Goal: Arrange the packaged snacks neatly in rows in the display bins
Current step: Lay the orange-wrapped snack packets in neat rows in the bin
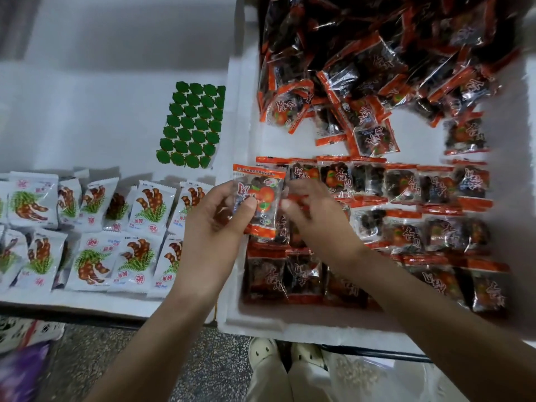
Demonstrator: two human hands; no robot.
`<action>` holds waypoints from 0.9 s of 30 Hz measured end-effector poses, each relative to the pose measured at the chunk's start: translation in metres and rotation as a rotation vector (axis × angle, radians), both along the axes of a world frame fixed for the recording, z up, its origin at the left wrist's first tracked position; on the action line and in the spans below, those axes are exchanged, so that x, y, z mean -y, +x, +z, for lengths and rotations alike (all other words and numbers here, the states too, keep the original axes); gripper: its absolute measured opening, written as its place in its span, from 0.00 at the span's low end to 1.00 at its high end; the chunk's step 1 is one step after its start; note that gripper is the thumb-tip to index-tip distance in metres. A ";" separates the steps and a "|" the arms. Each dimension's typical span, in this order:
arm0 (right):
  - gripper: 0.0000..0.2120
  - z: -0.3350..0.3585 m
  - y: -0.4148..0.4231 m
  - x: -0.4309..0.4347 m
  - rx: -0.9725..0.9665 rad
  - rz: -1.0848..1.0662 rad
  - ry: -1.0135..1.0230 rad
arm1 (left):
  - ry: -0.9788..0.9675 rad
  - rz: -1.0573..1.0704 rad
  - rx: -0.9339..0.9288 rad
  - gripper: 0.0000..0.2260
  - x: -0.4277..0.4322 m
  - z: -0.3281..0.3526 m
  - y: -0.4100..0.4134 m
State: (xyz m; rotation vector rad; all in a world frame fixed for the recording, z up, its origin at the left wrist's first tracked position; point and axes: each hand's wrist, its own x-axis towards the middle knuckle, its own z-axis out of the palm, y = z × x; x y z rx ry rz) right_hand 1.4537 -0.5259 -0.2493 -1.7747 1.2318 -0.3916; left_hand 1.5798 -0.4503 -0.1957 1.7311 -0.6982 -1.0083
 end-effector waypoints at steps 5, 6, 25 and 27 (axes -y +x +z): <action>0.11 0.028 -0.028 -0.005 0.391 -0.107 0.389 | 0.054 -0.158 0.047 0.11 -0.004 -0.008 -0.021; 0.09 0.031 -0.032 -0.007 0.433 -0.082 0.453 | 0.057 -0.199 0.087 0.12 -0.005 -0.011 -0.027; 0.18 -0.002 -0.063 0.031 -0.167 -0.086 0.108 | 0.146 -0.961 1.317 0.26 0.029 -0.043 -0.033; 0.19 -0.004 -0.060 0.033 -0.136 -0.082 0.116 | 0.174 -0.969 1.339 0.29 0.027 -0.038 -0.029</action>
